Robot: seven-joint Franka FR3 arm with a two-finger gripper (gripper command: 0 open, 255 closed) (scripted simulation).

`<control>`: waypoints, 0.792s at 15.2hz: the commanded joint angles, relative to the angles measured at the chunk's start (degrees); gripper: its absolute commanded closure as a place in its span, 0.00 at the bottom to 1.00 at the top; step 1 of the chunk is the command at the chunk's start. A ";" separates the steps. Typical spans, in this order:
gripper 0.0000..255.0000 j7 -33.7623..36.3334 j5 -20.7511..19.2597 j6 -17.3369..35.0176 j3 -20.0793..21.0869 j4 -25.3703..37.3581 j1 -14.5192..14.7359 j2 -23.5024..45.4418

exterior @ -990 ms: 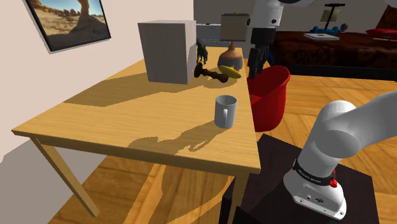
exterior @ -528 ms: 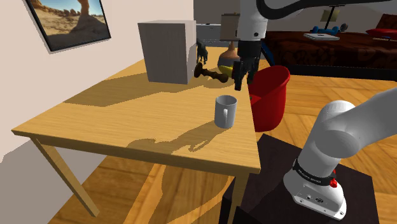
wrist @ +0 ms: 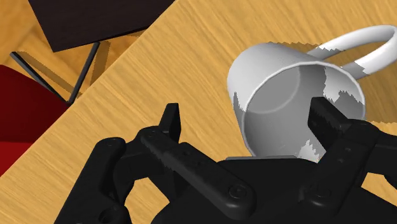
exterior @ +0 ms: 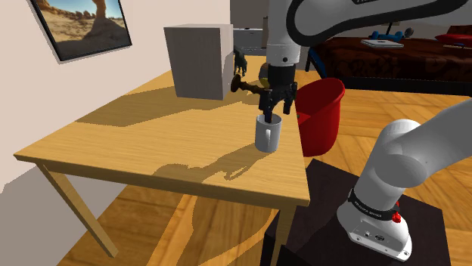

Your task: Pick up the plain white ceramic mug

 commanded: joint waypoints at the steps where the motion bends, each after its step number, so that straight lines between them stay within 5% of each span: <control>1: 0.00 0.01 0.17 1.61 0.24 -1.47 0.05 0.12; 5: 0.00 -0.12 0.39 3.61 0.48 -3.37 0.13 0.22; 6: 1.00 -0.09 0.41 3.67 0.52 -3.37 0.13 0.27; 12: 1.00 -0.07 0.42 3.69 0.54 -3.38 0.14 0.29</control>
